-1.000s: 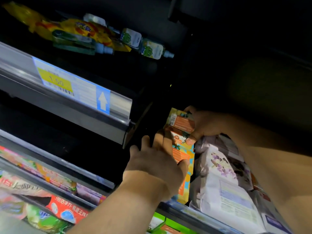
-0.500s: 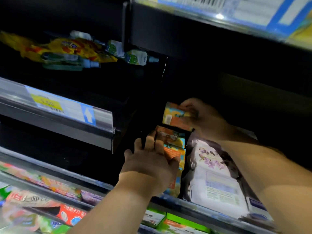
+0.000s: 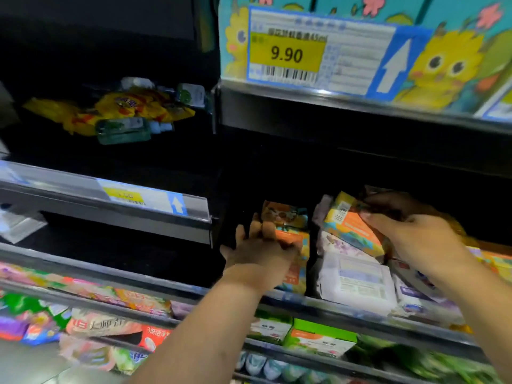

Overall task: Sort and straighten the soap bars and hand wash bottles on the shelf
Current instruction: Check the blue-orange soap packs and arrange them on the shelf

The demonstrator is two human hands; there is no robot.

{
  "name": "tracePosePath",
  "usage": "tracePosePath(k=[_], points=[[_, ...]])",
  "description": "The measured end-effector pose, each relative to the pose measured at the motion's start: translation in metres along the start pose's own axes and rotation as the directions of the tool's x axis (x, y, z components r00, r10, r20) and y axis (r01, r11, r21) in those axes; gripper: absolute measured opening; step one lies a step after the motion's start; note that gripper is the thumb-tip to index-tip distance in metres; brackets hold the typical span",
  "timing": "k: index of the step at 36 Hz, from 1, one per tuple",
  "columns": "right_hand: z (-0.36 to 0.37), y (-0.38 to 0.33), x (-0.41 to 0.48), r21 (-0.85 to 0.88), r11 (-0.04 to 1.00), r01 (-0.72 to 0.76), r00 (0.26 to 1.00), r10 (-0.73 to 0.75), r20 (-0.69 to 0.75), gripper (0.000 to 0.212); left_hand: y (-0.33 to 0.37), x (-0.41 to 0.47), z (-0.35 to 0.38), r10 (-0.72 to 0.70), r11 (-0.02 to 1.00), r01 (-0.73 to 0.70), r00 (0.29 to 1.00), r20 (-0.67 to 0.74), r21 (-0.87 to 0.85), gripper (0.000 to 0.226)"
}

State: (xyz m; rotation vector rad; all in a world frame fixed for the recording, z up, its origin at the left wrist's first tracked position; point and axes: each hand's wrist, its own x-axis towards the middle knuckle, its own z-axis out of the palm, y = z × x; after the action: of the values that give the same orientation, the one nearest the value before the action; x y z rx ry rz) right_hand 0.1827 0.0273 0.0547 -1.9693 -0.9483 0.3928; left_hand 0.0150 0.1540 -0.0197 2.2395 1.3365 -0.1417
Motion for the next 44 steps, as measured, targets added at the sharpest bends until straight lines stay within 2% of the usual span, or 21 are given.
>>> tracePosePath(k=[2,5,8,9,14,19,21,25,27,32,35,38,42,44], points=[[-0.003,0.003,0.0,-0.087,0.996,-0.006,1.0,0.008,0.016,0.006,0.003,0.004,-0.01,-0.047,0.995,0.054,0.996,0.079,-0.085,0.074],[-0.003,-0.001,0.0,-0.169,0.985,-0.024,0.994,0.04,0.097,0.023,0.005,0.009,-0.027,-0.051,0.986,0.049,0.999,-0.013,-0.16,0.086],[-0.003,0.007,0.003,-0.362,0.927,0.099,0.988,-0.047,0.149,0.081,0.0,0.022,-0.028,-0.011,0.945,-0.012,0.998,-0.066,-0.326,0.102],[-0.004,0.009,0.003,-0.402,0.908,0.119,0.987,-0.064,0.148,0.085,-0.001,0.029,-0.024,0.013,0.919,-0.039,0.998,-0.068,-0.392,0.11],[-0.01,0.02,0.0,-0.431,0.892,0.141,0.972,-0.042,0.231,0.049,-0.023,0.083,0.015,0.032,0.823,-0.131,0.982,-0.186,-0.553,0.133],[-0.002,0.032,-0.002,-0.459,0.883,0.098,0.987,-0.029,0.155,0.047,-0.03,0.093,0.024,0.051,0.796,-0.198,0.964,-0.262,-0.573,0.137],[0.0,0.034,-0.001,-0.465,0.88,0.101,0.99,-0.042,0.136,0.048,-0.029,0.088,0.022,0.075,0.771,-0.233,0.957,-0.28,-0.593,0.131],[0.004,0.038,-0.002,-0.45,0.89,0.072,0.994,-0.026,0.109,0.047,-0.023,0.074,0.014,0.148,0.685,-0.352,0.924,-0.351,-0.638,0.105],[0.004,0.039,-0.001,-0.45,0.89,0.07,0.995,-0.028,0.098,0.047,-0.025,0.075,0.015,0.173,0.652,-0.405,0.902,-0.395,-0.641,0.102],[0.001,0.033,0.001,-0.418,0.903,0.098,0.992,-0.055,0.114,0.058,-0.022,0.072,0.011,0.249,0.697,-0.5,0.841,-0.481,-0.514,0.086],[0.002,0.029,0.002,-0.346,0.929,0.132,0.986,-0.088,0.142,0.05,-0.018,0.066,0.005,0.283,0.763,-0.531,0.787,-0.548,-0.369,0.08],[0.002,0.026,0.004,-0.362,0.92,0.153,0.983,-0.103,0.155,0.046,-0.012,0.057,-0.002,0.304,0.791,-0.546,0.741,-0.598,-0.275,0.074],[0.0,0.023,0.003,-0.285,0.948,0.142,0.982,-0.099,0.162,0.043,-0.011,0.039,-0.006,0.208,0.809,-0.517,0.698,-0.685,-0.281,0.073],[-0.003,0.025,0.0,-0.274,0.947,0.17,0.979,-0.131,0.153,0.046,-0.012,0.028,-0.005,0.161,0.794,-0.505,0.712,-0.683,-0.339,0.071]])
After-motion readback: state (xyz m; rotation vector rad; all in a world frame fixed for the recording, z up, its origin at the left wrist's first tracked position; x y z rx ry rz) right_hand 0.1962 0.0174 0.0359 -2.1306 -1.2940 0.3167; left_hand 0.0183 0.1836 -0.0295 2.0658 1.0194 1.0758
